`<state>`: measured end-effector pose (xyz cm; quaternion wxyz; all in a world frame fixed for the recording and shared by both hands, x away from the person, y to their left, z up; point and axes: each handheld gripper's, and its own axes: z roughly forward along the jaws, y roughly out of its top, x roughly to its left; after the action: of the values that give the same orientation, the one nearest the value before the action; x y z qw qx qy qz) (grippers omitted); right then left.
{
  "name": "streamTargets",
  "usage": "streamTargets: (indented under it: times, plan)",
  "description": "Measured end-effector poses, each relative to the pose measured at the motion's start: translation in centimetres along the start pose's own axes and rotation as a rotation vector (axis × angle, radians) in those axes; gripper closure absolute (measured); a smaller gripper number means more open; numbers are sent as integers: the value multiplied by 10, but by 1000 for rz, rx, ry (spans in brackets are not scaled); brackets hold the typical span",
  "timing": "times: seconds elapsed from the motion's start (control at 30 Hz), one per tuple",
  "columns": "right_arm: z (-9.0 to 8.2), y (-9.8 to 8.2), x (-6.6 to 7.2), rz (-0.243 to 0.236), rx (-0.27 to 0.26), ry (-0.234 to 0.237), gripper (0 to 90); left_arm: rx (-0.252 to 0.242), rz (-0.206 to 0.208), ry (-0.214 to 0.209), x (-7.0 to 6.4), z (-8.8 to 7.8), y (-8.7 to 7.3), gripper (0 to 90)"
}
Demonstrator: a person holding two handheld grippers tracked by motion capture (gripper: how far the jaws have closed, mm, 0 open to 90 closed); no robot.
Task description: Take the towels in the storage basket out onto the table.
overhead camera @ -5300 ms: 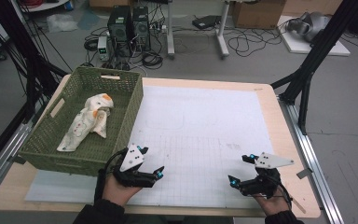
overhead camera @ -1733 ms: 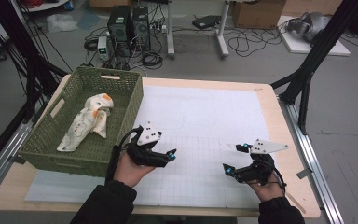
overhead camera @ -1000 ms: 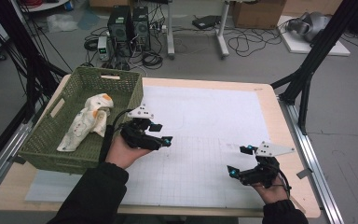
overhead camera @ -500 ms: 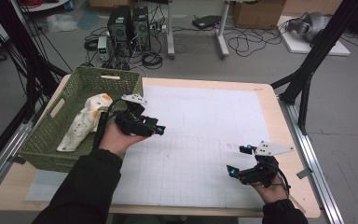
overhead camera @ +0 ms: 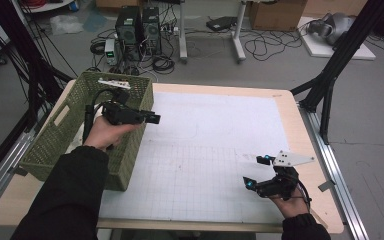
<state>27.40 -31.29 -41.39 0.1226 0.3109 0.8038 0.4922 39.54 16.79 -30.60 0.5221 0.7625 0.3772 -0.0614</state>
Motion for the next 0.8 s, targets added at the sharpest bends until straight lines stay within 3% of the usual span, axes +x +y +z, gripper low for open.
streamTargets:
  times: [0.17,0.3,0.33,0.37,0.53,0.73,0.8]
  plan:
    - [-1,0,0,0,-1,0,54,-53,-63,10,21,-19,-1,521]
    - [0,-1,-1,1,2,0,53,-80,-71,77,33,-36,-5,505]
    - [0,-1,-1,1,3,0,53,-81,-61,121,38,-43,-7,506]
    - [0,-1,-1,1,3,0,53,-81,-61,121,38,-43,-7,506]
    - [0,0,0,-1,5,2,54,-48,-44,246,51,-53,-15,497]
    - [1,-1,-1,-1,7,2,53,49,-1,405,66,-56,-28,460]
    - [1,-1,0,-1,10,3,53,44,6,456,68,-58,-30,460]
